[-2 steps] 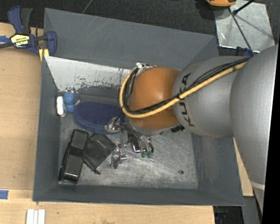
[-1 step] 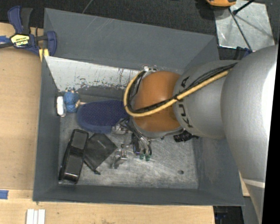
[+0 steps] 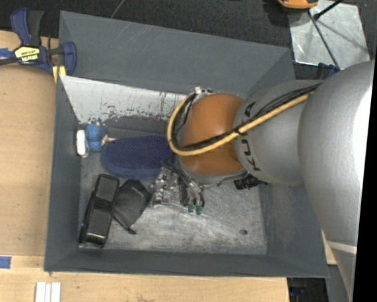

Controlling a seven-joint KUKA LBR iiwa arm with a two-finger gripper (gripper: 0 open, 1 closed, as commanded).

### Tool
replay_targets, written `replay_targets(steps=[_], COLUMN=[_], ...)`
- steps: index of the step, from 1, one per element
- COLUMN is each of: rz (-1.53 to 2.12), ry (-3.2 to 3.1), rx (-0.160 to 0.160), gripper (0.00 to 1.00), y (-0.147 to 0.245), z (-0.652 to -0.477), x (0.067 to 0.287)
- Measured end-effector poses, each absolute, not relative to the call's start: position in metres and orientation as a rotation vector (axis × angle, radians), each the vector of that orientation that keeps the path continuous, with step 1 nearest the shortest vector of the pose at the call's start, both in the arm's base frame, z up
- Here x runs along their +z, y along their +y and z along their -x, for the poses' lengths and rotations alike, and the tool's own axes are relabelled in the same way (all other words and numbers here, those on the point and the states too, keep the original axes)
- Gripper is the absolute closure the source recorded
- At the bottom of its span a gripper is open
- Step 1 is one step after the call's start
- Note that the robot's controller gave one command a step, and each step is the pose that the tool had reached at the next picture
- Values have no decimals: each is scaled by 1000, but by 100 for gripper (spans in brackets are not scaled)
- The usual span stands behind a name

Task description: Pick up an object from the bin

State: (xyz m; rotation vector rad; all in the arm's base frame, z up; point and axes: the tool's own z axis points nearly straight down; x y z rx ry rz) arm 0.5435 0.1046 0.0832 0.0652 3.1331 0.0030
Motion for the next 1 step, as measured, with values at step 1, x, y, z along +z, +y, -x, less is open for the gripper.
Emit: replay_targets(steps=[1], rz=[-80], ry=[3128], rx=[-1], gripper=[100], y=[48], z=[-570], x=[218])
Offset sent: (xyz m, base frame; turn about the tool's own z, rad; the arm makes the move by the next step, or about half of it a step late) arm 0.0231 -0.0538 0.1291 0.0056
